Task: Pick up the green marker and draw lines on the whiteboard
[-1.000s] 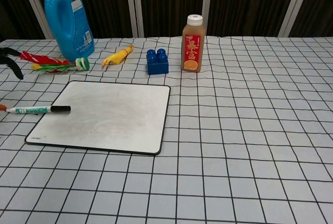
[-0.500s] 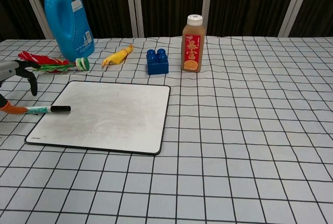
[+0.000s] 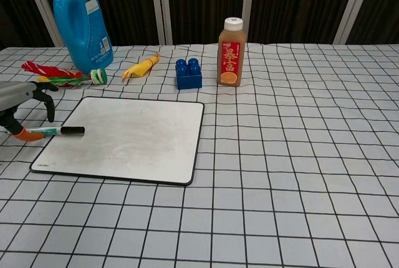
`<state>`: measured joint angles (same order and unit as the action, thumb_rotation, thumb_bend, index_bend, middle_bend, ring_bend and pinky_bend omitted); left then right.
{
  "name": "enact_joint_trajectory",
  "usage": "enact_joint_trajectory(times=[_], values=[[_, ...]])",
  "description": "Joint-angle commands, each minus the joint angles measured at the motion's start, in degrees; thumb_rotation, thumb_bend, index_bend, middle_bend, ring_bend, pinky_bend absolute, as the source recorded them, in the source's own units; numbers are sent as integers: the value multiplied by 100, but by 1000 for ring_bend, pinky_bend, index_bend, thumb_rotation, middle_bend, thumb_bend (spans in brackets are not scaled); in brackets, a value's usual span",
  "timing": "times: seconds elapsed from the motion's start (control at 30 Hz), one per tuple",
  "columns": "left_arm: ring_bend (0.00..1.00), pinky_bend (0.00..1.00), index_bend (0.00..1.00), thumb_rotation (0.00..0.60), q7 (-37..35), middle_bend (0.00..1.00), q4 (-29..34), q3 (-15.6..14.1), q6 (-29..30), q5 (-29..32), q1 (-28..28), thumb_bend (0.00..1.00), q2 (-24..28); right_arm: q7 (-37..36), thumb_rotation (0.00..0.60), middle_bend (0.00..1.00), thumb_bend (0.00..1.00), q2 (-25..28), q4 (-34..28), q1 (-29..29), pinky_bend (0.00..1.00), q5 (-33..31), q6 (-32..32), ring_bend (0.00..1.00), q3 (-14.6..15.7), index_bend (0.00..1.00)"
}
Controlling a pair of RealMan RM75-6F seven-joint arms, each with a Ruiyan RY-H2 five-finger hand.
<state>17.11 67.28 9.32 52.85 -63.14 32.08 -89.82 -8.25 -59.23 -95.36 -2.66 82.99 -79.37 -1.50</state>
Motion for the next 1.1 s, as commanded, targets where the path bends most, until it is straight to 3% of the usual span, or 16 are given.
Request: enact_joint_trajectory(times=[0.03, 0.33, 0.83, 1.1], values=[[0, 0, 449, 600, 2, 38, -51, 1, -20, 20, 30, 424, -51, -13, 600, 0, 355, 3, -3, -1, 0, 1, 3, 0, 1, 0], [0, 0, 460, 600, -20, 40, -141, -7, -89, 94, 71, 453, -133, -31, 600, 0, 354, 5, 3, -2, 0, 2, -1, 0, -6, 0], [0, 0, 631, 600, -180, 87, -46, 50, 40, 149, 33, 568, -78, -42, 600, 0, 355, 10, -12, 6, 0, -1, -25, 0, -16, 0], [0, 0, 635, 600, -1090, 106, 732, 492, 605, -96, -56, 568, 79, -62, 600, 0, 353, 17, -16, 11, 0, 3, -21, 0, -8, 0]])
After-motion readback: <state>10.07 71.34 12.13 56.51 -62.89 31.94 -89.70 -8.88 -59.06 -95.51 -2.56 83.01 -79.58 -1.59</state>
